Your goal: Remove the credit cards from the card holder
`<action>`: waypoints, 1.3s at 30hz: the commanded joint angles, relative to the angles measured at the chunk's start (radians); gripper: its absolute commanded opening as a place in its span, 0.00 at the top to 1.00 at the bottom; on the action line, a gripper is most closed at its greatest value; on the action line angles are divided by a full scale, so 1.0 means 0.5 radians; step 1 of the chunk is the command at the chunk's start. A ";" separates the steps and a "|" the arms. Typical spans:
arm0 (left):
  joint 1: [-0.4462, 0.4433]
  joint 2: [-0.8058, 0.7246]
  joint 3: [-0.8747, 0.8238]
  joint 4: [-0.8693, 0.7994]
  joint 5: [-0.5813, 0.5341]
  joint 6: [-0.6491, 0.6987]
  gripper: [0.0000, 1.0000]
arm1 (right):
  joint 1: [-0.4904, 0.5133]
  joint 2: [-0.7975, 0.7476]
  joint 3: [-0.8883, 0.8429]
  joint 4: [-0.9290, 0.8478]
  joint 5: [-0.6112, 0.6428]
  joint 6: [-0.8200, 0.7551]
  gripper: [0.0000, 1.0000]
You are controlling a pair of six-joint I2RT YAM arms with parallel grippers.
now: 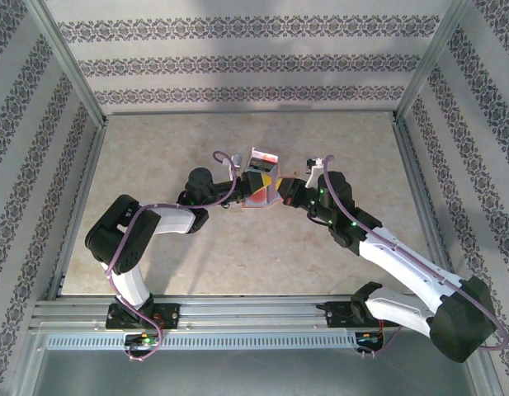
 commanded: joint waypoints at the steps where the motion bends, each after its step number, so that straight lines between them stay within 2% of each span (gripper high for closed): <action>1: -0.042 -0.006 0.065 0.102 0.055 0.028 0.24 | 0.010 -0.030 -0.039 0.081 0.020 -0.022 1.00; 13: -0.058 -0.035 0.071 0.008 0.053 0.090 0.23 | 0.021 0.133 0.056 0.020 -0.004 0.005 1.00; 23: -0.058 -0.035 0.078 -0.008 0.058 0.103 0.23 | 0.002 0.097 0.006 0.095 -0.036 0.024 1.00; 33: -0.059 -0.058 0.072 -0.016 0.053 0.107 0.19 | 0.002 0.208 0.029 0.200 -0.118 0.049 1.00; 39: -0.060 -0.085 0.066 -0.054 0.044 0.137 0.27 | -0.008 0.135 0.008 0.136 -0.071 0.030 1.00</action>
